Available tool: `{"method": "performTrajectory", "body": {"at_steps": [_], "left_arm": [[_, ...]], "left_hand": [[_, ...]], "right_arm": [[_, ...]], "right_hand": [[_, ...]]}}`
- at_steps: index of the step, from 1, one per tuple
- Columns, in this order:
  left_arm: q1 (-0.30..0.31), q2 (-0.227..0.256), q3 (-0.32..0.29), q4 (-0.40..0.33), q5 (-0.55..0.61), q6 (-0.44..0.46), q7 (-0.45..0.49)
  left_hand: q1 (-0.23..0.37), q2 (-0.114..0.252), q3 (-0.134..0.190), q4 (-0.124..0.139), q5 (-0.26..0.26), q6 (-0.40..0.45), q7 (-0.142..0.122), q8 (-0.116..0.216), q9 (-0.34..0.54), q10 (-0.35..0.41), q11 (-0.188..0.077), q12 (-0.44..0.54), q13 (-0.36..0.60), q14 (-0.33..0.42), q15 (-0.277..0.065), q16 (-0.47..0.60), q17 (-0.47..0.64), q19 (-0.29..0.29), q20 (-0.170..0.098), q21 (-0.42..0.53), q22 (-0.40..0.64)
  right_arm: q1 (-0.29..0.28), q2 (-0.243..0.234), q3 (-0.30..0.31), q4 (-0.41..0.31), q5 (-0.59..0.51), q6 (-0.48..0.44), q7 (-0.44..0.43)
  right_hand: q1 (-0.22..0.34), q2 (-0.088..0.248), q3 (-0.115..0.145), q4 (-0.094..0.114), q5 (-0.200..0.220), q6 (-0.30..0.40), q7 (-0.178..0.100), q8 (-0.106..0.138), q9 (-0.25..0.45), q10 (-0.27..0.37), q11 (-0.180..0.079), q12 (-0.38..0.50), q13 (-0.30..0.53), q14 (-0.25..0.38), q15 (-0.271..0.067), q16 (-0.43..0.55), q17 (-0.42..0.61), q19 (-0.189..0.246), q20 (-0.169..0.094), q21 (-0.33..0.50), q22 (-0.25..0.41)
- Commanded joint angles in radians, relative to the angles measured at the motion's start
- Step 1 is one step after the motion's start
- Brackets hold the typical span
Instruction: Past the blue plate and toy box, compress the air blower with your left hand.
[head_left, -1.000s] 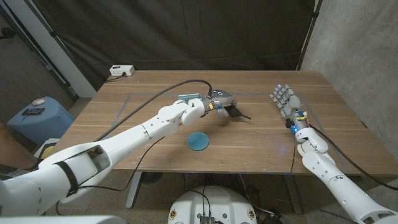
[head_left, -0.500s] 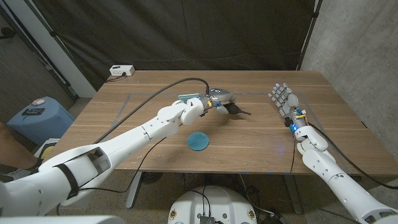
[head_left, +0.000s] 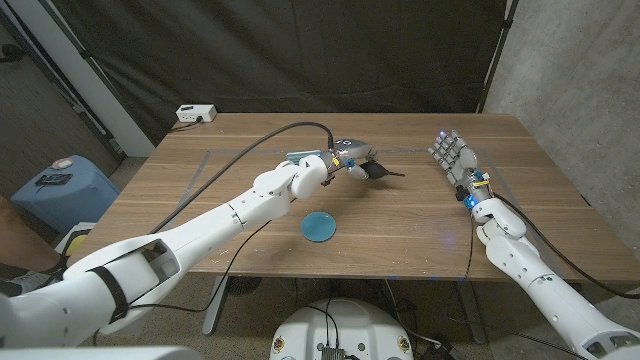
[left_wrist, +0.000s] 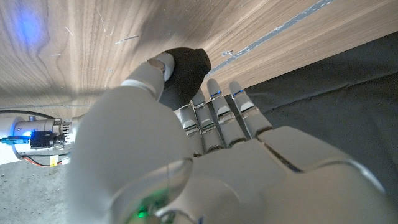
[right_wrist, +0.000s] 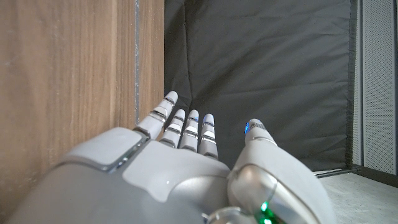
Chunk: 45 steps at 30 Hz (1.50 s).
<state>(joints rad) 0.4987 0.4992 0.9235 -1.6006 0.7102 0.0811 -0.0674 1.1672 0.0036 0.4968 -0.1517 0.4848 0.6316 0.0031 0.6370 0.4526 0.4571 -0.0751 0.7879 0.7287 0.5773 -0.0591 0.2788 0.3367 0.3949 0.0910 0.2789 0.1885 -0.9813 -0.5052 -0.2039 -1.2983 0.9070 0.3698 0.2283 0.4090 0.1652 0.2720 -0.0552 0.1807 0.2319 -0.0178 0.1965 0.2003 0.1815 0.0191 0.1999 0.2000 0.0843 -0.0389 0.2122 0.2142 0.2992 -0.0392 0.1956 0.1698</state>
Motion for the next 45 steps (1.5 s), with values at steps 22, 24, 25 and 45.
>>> {"method": "performTrajectory", "body": {"at_steps": [22,24,25,45], "left_arm": [[0.065,-0.017,-0.086,-0.086,-0.245,0.15,0.027],[0.069,-0.019,-0.095,-0.092,-0.269,0.162,0.028],[0.071,-0.018,-0.097,-0.095,-0.278,0.166,0.03],[0.095,-0.012,-0.136,-0.132,-0.45,0.235,0.076]], "left_hand": [[0.01,0.01,0.007,-0.004,0.009,0.002,-0.001,0.023,0.0,0.014,-0.004,0.008,0.015,0.018,0.001,-0.005,0.019,0.004,-0.002,-0.001,0.006],[0.01,0.01,0.006,-0.004,0.009,0.002,0.0,0.025,-0.001,0.014,-0.003,0.009,0.016,0.018,0.001,-0.005,0.021,0.004,-0.002,-0.001,0.006],[0.009,0.01,0.006,-0.003,0.009,0.002,0.0,0.025,-0.001,0.013,-0.004,0.008,0.016,0.018,0.001,-0.005,0.022,0.004,-0.002,-0.001,0.006],[0.009,0.012,0.007,-0.003,0.014,-0.003,0.001,0.035,-0.006,0.015,-0.001,0.008,0.02,0.024,0.002,-0.009,0.032,0.004,-0.001,-0.001,0.007]], "right_arm": [[-0.002,-0.073,-0.027,-0.059,-0.078,-0.034,-0.049],[-0.001,-0.074,-0.028,-0.06,-0.079,-0.035,-0.049],[0.0,-0.075,-0.029,-0.061,-0.079,-0.035,-0.05],[0.011,-0.085,-0.04,-0.065,-0.084,-0.053,-0.049]], "right_hand": [[-0.003,-0.001,0.004,-0.01,0.0,0.017,0.012,0.01,-0.002,0.016,0.008,0.009,0.002,0.008,-0.014,0.011,0.001,0.009,-0.013,0.001,0.003],[-0.003,-0.001,0.004,-0.01,0.0,0.017,0.011,0.01,-0.002,0.017,0.01,0.009,0.002,0.008,-0.014,0.011,0.001,0.009,-0.013,0.001,0.003],[-0.003,-0.001,0.004,-0.01,0.0,0.017,0.011,0.009,-0.002,0.017,0.009,0.009,0.002,0.008,-0.014,0.011,0.001,0.009,-0.014,0.001,0.003],[-0.005,-0.001,0.005,-0.012,0.0,0.016,0.01,0.008,-0.003,0.015,0.005,0.007,0.001,0.007,-0.015,0.01,0.001,0.008,-0.014,0.0,0.003]]}}
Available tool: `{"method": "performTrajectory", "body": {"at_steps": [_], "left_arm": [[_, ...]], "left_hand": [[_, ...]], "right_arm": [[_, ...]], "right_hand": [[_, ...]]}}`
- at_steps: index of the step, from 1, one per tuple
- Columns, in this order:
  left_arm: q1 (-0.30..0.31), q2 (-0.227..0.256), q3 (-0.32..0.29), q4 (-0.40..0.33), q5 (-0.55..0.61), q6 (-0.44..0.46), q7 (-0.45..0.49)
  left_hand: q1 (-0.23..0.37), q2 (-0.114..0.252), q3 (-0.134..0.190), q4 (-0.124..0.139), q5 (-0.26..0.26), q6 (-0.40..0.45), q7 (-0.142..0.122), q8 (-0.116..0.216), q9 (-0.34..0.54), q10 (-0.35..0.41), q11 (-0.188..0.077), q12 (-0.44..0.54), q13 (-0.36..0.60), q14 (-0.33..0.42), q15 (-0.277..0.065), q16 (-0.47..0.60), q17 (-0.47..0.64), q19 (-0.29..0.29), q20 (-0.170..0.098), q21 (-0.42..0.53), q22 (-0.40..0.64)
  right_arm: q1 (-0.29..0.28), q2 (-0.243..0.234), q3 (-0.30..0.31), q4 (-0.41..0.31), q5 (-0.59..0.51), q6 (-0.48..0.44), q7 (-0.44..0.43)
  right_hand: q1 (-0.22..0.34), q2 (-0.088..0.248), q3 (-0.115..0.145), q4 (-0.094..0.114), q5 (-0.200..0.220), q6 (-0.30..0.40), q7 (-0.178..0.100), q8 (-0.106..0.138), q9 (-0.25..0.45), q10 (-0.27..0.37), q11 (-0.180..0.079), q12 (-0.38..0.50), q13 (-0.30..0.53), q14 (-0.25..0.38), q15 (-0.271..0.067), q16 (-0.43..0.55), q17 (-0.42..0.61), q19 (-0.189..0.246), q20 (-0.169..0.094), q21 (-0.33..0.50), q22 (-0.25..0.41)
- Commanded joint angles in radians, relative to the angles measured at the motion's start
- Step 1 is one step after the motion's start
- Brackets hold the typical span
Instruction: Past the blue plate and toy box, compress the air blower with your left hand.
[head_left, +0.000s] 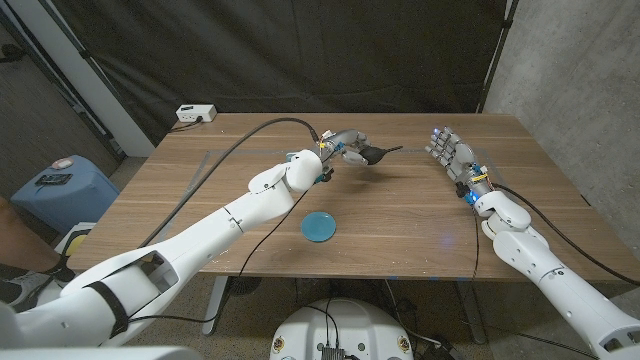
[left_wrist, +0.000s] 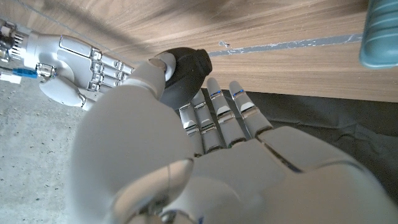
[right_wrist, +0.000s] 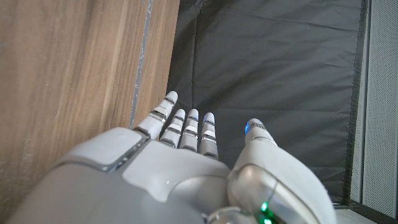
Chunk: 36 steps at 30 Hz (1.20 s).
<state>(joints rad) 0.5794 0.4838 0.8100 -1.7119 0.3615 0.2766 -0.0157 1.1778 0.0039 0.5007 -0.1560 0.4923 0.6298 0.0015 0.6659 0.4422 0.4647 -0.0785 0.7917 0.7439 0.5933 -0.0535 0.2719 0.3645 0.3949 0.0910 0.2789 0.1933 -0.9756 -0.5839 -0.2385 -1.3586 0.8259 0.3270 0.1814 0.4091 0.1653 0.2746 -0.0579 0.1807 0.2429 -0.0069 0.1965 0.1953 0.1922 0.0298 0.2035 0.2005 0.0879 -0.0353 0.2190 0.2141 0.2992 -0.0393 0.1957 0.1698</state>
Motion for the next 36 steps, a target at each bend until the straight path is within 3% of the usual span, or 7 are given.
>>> {"method": "performTrajectory", "body": {"at_steps": [1,24,36], "left_arm": [[0.016,0.004,-0.023,-0.022,-0.108,0.04,0.028],[0.075,-0.003,-0.12,-0.054,-0.367,0.106,0.12],[0.087,-0.018,-0.16,-0.034,-0.535,0.117,0.133]], "left_hand": [[-0.003,0.012,0.003,0.002,0.007,-0.001,0.004,0.007,0.005,0.006,0.001,0.004,0.005,0.008,-0.004,-0.003,0.005,0.004,-0.002,-0.002,0.002],[-0.003,0.013,0.004,0.003,0.015,-0.005,0.007,0.017,-0.001,0.005,0.003,0.0,0.006,0.014,-0.002,-0.008,0.016,0.006,-0.001,-0.001,0.003],[-0.002,0.017,0.003,0.002,0.018,-0.009,0.01,0.022,-0.006,0.007,0.007,-0.002,0.005,0.013,-0.001,-0.01,0.024,0.004,-0.001,-0.001,0.004]], "right_arm": [[0.005,-0.007,-0.006,-0.006,-0.002,-0.012,-0.002],[0.013,-0.011,-0.016,-0.01,-0.007,-0.024,0.0],[0.012,-0.014,-0.018,-0.015,-0.008,-0.029,-0.002]], "right_hand": [[-0.005,-0.001,0.003,-0.009,0.0,0.006,-0.001,0.008,0.002,0.004,-0.006,0.003,0.001,0.003,-0.019,0.003,0.001,0.008,-0.014,0.0,0.003],[-0.006,-0.001,0.004,-0.011,0.0,0.005,-0.002,0.006,0.001,0.003,-0.002,0.002,0.0,0.003,-0.021,0.003,0.002,0.007,-0.013,0.0,0.003],[-0.007,-0.001,0.005,-0.011,0.0,0.005,-0.002,0.006,0.001,0.003,-0.003,0.002,0.0,0.002,-0.018,0.003,0.002,0.007,-0.014,0.0,0.003]]}}
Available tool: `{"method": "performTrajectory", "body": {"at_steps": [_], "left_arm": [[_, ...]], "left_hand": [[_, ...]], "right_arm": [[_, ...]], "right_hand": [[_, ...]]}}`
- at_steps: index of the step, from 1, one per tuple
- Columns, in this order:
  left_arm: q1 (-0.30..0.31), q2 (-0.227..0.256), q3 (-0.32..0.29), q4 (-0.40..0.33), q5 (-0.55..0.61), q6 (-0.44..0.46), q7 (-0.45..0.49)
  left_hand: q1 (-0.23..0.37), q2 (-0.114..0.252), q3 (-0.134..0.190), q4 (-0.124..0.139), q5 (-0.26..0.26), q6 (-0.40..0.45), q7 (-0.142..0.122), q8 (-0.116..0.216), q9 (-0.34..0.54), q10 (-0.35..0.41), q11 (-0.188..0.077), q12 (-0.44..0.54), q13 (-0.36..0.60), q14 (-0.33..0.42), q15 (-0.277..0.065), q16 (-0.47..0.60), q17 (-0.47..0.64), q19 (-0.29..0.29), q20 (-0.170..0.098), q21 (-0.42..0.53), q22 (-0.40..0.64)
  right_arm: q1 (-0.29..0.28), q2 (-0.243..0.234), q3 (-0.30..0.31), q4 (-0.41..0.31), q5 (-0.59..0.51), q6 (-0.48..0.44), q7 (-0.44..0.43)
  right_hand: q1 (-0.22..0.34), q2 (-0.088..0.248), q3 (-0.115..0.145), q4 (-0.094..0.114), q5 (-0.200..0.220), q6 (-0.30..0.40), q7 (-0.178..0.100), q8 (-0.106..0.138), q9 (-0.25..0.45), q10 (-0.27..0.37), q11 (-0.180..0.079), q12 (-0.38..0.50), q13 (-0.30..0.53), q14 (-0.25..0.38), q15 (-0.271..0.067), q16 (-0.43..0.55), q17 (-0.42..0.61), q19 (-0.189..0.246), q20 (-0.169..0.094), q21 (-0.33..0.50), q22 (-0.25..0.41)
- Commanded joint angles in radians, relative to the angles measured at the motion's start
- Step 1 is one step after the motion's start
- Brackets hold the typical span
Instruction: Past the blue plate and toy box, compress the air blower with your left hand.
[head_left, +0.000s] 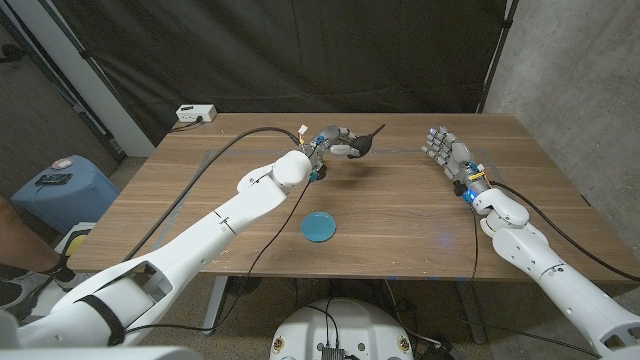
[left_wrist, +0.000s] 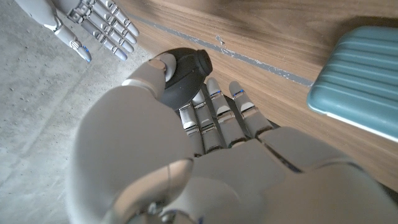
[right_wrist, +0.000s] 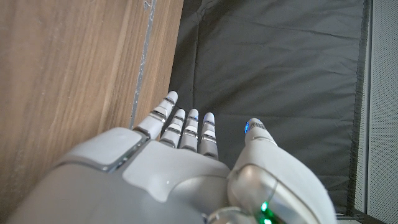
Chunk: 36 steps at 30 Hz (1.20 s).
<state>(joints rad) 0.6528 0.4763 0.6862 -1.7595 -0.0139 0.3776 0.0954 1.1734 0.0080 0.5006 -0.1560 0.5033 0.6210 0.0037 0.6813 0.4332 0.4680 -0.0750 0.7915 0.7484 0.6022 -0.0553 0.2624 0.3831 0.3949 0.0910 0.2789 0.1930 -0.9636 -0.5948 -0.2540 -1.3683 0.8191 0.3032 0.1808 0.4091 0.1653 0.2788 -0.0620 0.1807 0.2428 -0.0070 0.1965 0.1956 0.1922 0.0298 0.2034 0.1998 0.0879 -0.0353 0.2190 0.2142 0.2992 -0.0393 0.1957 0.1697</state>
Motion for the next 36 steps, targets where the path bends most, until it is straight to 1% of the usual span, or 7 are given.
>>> {"method": "performTrajectory", "body": {"at_steps": [1,14,17,25,30,33,36], "left_arm": [[0.013,-0.011,-0.038,0.015,-0.17,0.016,0.024],[0.02,-0.029,-0.073,0.043,-0.337,0.029,0.035],[0.016,-0.024,-0.071,0.046,-0.362,0.031,0.031],[0.014,-0.03,-0.077,0.059,-0.444,0.042,0.021],[0.007,-0.026,-0.07,0.067,-0.475,0.043,0.013],[0.004,-0.025,-0.069,0.069,-0.493,0.043,0.009],[-0.003,-0.02,-0.061,0.072,-0.501,0.042,0.002]], "left_hand": [[0.002,0.013,0.003,0.002,0.008,-0.001,0.009,0.007,0.003,0.004,0.004,-0.002,0.001,0.004,0.001,-0.001,0.006,0.005,-0.001,-0.001,0.004],[0.002,0.013,0.001,0.002,0.012,-0.007,0.011,0.01,-0.001,-0.003,0.007,-0.005,0.003,0.003,0.003,-0.004,0.013,0.004,-0.003,-0.002,0.005],[0.002,0.013,-0.001,0.001,0.013,-0.018,0.019,0.007,-0.003,-0.012,0.01,-0.008,0.003,-0.005,0.005,-0.008,0.015,0.0,-0.003,-0.003,0.005],[-0.003,0.014,-0.01,0.005,0.012,-0.036,0.023,0.002,-0.007,-0.033,0.017,-0.02,0.0,-0.022,0.012,-0.012,0.025,-0.01,-0.002,-0.006,0.006],[-0.006,0.014,-0.017,0.006,0.012,-0.056,0.031,-0.007,-0.011,-0.05,0.023,-0.027,-0.001,-0.033,0.021,-0.014,0.031,-0.021,0.002,-0.01,0.006],[-0.017,0.014,-0.025,0.011,0.011,-0.076,0.03,-0.017,-0.016,-0.071,0.035,-0.039,-0.008,-0.046,0.03,-0.019,0.036,-0.028,0.004,-0.012,0.007],[-0.023,0.013,-0.029,0.014,0.01,-0.089,0.038,-0.024,-0.019,-0.075,0.035,-0.045,-0.014,-0.056,0.035,-0.022,0.039,-0.034,0.006,-0.015,0.007]], "right_arm": [[-0.001,-0.003,-0.002,-0.005,-0.002,-0.004,-0.001],[-0.014,-0.012,0.003,-0.018,0.002,-0.008,-0.004],[-0.021,-0.015,0.006,-0.022,0.004,-0.008,-0.005],[-0.035,-0.02,0.012,-0.03,0.01,-0.005,-0.002],[-0.048,-0.026,0.017,-0.041,0.012,-0.006,-0.007],[-0.053,-0.027,0.02,-0.044,0.014,-0.004,-0.006],[-0.057,-0.029,0.022,-0.046,0.017,-0.004,-0.005]], "right_hand": [[-0.007,-0.001,0.0,-0.007,0.0,0.005,-0.002,0.006,0.001,0.003,-0.003,0.002,0.001,0.002,-0.018,0.003,0.002,0.008,-0.014,0.0,0.003],[-0.008,-0.002,0.001,-0.008,0.0,0.005,-0.002,0.005,0.001,0.003,-0.005,0.001,0.001,0.002,-0.019,0.003,0.002,0.008,-0.013,0.0,0.003],[-0.008,-0.002,0.001,-0.008,0.0,0.005,-0.002,0.005,0.001,0.003,-0.005,0.001,0.001,0.003,-0.018,0.003,0.002,0.007,-0.013,0.0,0.003],[-0.009,-0.001,0.002,-0.009,0.0,0.005,-0.003,0.005,0.001,0.003,-0.003,0.001,0.001,0.003,-0.019,0.003,0.002,0.008,-0.013,0.0,0.003],[-0.009,-0.001,0.003,-0.009,0.0,0.005,-0.002,0.005,0.001,0.003,-0.003,0.001,0.001,0.002,-0.018,0.003,0.002,0.008,-0.013,0.0,0.003],[-0.009,-0.001,0.003,-0.009,0.0,0.005,-0.002,0.005,0.001,0.003,-0.003,0.001,0.001,0.003,-0.018,0.003,0.002,0.008,-0.013,0.0,0.003],[-0.009,0.0,0.003,-0.01,0.0,0.005,-0.002,0.004,0.001,0.003,-0.004,0.001,0.001,0.003,-0.018,0.003,0.002,0.008,-0.013,0.0,0.003]]}}
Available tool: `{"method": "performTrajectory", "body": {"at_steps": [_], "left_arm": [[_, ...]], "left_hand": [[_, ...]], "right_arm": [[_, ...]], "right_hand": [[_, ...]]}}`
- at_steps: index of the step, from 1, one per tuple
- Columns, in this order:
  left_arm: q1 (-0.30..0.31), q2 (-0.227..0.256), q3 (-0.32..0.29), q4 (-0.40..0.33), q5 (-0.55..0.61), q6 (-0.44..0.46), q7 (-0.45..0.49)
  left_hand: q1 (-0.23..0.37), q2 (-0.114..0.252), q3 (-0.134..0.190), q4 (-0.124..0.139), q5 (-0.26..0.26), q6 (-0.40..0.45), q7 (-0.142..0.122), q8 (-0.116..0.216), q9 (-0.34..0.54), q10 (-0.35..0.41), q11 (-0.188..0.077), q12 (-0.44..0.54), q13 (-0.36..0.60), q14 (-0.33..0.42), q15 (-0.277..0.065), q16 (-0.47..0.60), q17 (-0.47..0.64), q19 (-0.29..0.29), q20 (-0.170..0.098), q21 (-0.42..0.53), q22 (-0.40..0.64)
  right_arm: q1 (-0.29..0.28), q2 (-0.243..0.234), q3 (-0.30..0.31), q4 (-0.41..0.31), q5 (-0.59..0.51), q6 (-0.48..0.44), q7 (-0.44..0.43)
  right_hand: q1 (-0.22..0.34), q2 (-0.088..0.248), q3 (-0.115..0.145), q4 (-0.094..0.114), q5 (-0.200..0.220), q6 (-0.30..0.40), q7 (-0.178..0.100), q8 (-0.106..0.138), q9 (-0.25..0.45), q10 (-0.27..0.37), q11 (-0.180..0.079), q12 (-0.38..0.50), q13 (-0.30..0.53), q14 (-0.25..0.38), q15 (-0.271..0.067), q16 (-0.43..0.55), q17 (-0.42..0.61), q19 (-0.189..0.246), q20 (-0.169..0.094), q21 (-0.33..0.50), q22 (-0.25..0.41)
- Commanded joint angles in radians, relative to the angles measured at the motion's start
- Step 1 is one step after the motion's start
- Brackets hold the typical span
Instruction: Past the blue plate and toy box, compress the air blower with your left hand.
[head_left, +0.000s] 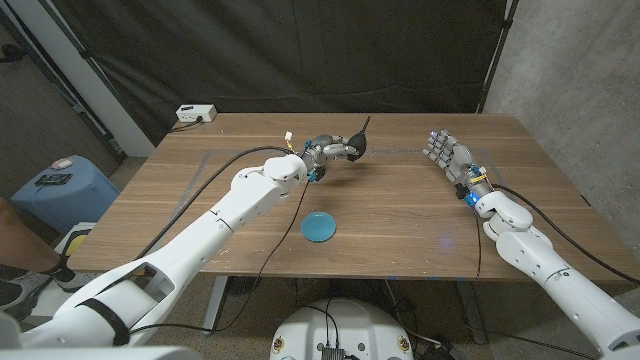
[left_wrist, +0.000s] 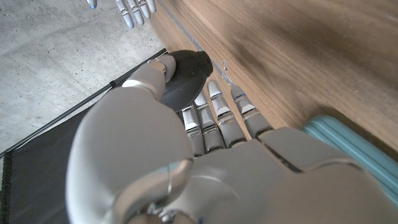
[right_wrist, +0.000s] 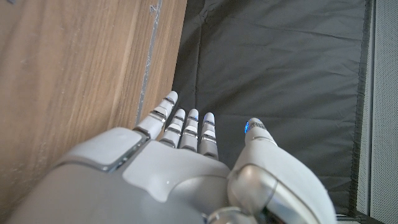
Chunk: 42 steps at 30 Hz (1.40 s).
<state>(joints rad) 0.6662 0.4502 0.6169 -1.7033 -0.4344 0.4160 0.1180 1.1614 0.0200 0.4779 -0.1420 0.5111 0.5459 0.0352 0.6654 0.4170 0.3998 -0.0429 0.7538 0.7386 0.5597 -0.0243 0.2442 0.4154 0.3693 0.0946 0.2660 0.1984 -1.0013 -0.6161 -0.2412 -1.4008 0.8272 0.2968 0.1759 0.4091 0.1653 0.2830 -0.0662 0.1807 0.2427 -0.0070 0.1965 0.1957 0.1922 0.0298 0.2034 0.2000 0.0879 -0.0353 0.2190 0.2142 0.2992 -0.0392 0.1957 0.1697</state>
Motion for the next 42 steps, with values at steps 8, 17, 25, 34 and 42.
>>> {"method": "performTrajectory", "body": {"at_steps": [8,17,25,34,42], "left_arm": [[-0.018,0.011,0.01,0.015,-0.112,0.002,-0.025],[-0.019,0.024,0.011,0.01,-0.148,0.009,-0.044],[-0.01,0.037,0.002,0.004,-0.179,0.004,-0.055],[-0.012,0.051,-0.002,0.007,-0.211,0.003,-0.082],[0.001,0.053,-0.023,0.017,-0.259,-0.001,-0.095]], "left_hand": [[-0.022,0.002,-0.019,0.003,0.0,-0.038,0.016,-0.025,-0.012,-0.03,0.011,-0.023,-0.017,-0.031,0.012,-0.009,0.014,-0.025,0.008,-0.007,0.003],[-0.037,0.006,-0.03,0.008,-0.001,-0.087,0.028,-0.056,-0.024,-0.065,0.031,-0.047,-0.034,-0.061,0.033,-0.018,0.021,-0.045,0.01,-0.014,0.005],[-0.048,0.006,-0.035,0.01,-0.002,-0.102,0.032,-0.071,-0.032,-0.079,0.038,-0.058,-0.043,-0.076,0.035,-0.024,0.022,-0.056,0.013,-0.017,0.006],[-0.068,0.014,-0.044,0.018,-0.003,-0.127,0.045,-0.094,-0.044,-0.115,0.054,-0.075,-0.051,-0.105,0.052,-0.032,0.026,-0.078,0.025,-0.023,0.008],[-0.082,0.012,-0.049,0.02,-0.002,-0.14,0.048,-0.107,-0.05,-0.127,0.059,-0.085,-0.059,-0.111,0.055,-0.034,0.025,-0.087,0.027,-0.024,0.009]], "right_arm": [[-0.029,-0.01,0.012,-0.02,0.011,0.004,-0.001],[-0.037,-0.015,0.009,-0.033,0.009,-0.003,-0.002],[-0.044,-0.02,0.008,-0.05,0.005,-0.007,-0.009],[-0.047,-0.025,0.003,-0.068,-0.001,-0.018,-0.02],[-0.034,-0.027,-0.006,-0.071,-0.004,-0.032,-0.019]], "right_hand": [[-0.009,0.0,0.0,-0.006,0.0,0.006,-0.002,0.005,0.0,0.003,-0.003,0.001,0.001,0.004,-0.018,0.003,0.002,0.008,-0.013,0.0,0.003],[-0.009,0.0,0.001,-0.007,0.0,0.005,-0.002,0.004,0.0,0.004,-0.003,0.001,0.001,0.004,-0.018,0.003,0.002,0.008,-0.013,0.0,0.003],[-0.009,0.0,0.001,-0.008,0.0,0.005,-0.002,0.004,0.0,0.004,-0.003,0.001,0.001,0.004,-0.018,0.003,0.002,0.008,-0.013,0.0,0.003],[-0.009,0.0,0.002,-0.009,0.0,0.006,-0.003,0.004,0.0,0.004,-0.003,0.001,0.001,0.004,-0.018,0.003,0.001,0.008,-0.012,0.0,0.003],[-0.009,0.001,0.003,-0.009,0.0,0.007,-0.002,0.004,0.0,0.004,-0.004,0.001,0.001,0.005,-0.018,0.004,0.002,0.008,-0.012,0.0,0.003]]}}
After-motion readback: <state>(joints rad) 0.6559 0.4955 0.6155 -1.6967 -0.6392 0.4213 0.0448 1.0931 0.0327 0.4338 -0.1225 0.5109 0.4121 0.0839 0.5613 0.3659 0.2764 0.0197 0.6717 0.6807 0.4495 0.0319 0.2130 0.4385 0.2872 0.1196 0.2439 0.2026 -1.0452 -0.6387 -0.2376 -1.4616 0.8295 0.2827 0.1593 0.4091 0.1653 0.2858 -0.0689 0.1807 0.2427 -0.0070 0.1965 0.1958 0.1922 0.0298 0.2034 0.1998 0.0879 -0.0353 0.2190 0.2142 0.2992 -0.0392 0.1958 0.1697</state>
